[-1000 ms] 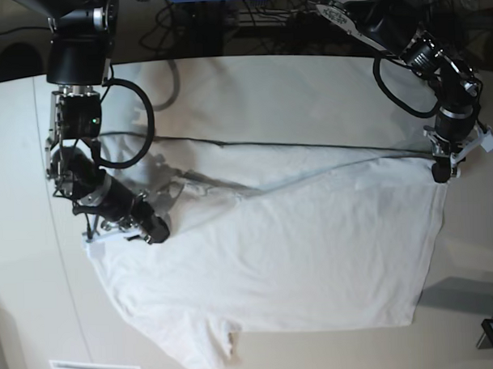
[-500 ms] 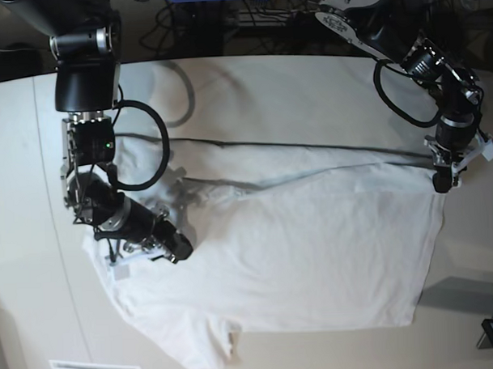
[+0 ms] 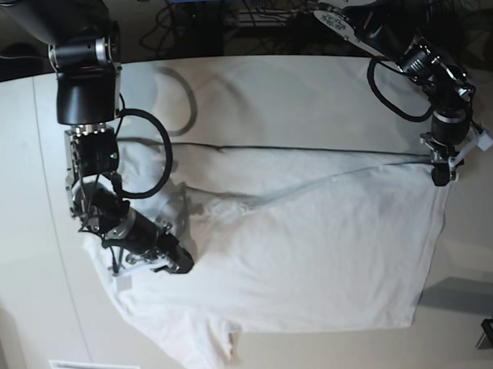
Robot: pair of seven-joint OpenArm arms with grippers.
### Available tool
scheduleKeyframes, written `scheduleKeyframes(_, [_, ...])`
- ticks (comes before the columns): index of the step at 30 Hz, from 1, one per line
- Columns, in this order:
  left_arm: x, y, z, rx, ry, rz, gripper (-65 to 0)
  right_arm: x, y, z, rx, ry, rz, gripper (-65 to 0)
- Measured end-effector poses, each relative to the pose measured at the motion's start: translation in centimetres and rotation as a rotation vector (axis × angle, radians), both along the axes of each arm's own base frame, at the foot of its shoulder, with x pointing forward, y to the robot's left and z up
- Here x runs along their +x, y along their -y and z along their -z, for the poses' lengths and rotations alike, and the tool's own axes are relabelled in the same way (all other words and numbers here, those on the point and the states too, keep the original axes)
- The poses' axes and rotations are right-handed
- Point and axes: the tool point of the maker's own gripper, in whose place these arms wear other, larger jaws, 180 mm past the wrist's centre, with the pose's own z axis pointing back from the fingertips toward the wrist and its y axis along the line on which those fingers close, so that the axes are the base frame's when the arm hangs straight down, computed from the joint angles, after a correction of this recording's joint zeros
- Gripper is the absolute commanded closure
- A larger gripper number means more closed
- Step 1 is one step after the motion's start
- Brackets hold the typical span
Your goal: Fold the T-shirt properly
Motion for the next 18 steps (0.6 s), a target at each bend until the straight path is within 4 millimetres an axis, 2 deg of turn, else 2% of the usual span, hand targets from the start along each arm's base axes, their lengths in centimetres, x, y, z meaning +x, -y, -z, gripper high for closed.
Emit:
scheduleKeyframes(4, [0.3, -0.1, 0.2, -0.01, 0.007, -0.013, -21.8, 0.2, 0.0, 0.2, 0.002, 0.014, -0.003, -0.3])
scheduleKeyframes(14, [3.9, -0.3, -3.3, -0.007, 0.111, -0.016, -21.7, 1.0, 0.1, -0.3, 0.002, 0.057, 0.005, -0.3])
scheduleKeyframes(18, [4.9, 0.2, -2.4, -0.049, 0.11, -0.008, -21.7, 1.8, 0.2, -1.3, 0.003, 0.085, 0.011, -0.3])
